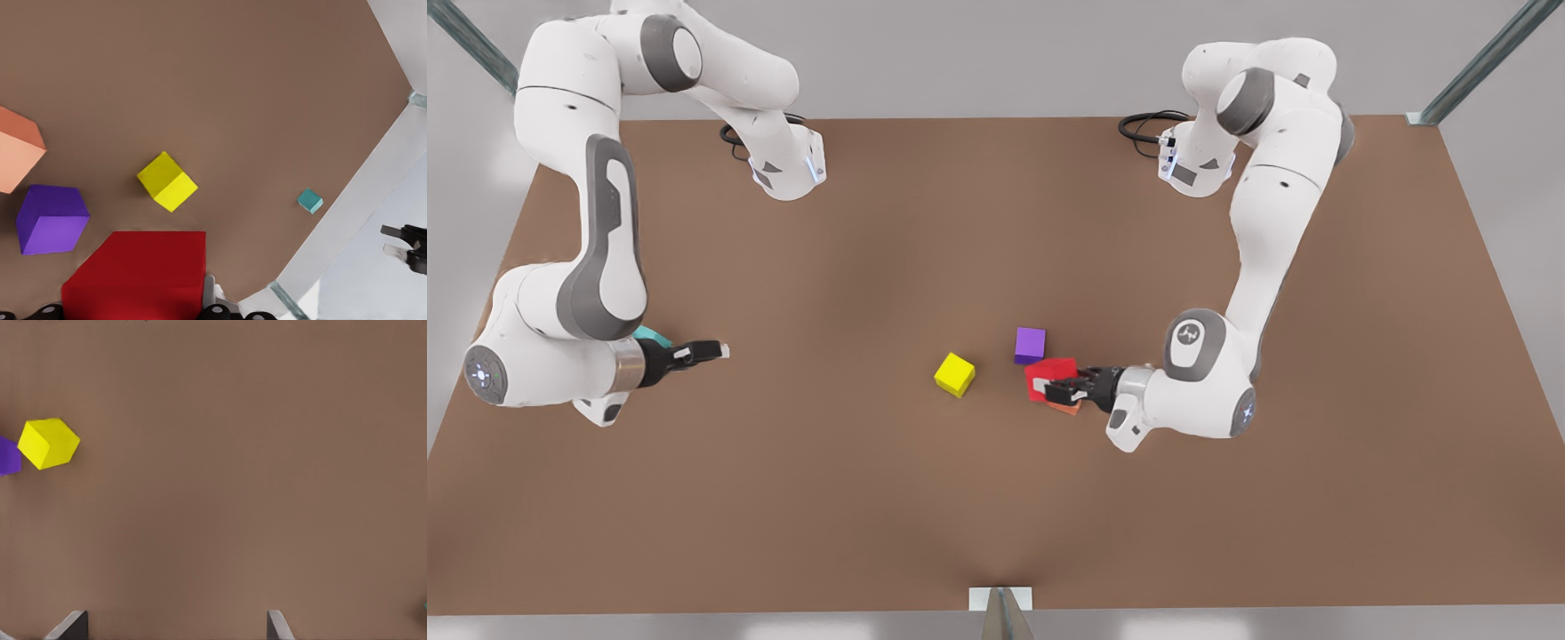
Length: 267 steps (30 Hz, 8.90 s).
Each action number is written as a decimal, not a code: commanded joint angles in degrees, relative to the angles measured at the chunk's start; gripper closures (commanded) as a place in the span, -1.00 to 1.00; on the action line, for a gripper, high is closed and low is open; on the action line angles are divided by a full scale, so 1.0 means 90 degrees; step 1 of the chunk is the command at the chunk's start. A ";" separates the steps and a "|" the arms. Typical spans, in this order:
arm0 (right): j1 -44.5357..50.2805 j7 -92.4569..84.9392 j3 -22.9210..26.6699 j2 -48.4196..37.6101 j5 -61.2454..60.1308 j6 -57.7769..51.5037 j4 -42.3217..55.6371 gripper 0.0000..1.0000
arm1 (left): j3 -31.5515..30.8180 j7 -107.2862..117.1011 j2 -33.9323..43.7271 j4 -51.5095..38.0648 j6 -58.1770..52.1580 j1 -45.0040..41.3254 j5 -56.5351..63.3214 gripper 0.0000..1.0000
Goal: Pick up red wooden cube and pass to hand red wooden cube and place in blue wooden cube
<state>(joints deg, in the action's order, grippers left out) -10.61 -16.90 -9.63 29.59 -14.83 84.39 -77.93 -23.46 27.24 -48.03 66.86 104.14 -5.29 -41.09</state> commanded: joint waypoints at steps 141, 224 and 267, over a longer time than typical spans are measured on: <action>0.2077 -1.1481 -0.1742 0.1214 -0.8235 0.5838 -0.1282 0.30 | -0.1036 -0.6289 -0.1518 -0.0290 0.1466 -0.0262 -0.3432 -0.47; -0.0736 -0.1003 0.1393 -0.1276 0.3630 0.5516 -0.5032 0.24 | 0.2265 -0.2402 0.2964 0.0950 -0.3310 -0.0399 0.3912 -1.00; -0.1019 -0.1384 0.1354 -0.1198 0.3562 0.5330 -0.5061 -1.00 | 0.2265 -0.2412 0.2925 0.0970 -0.3163 -0.0408 0.4214 -1.00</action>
<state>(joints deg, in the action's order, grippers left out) -19.79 -29.49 2.57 18.82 17.60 133.51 -123.51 -3.07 5.41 -21.78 75.61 75.70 -8.95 -3.45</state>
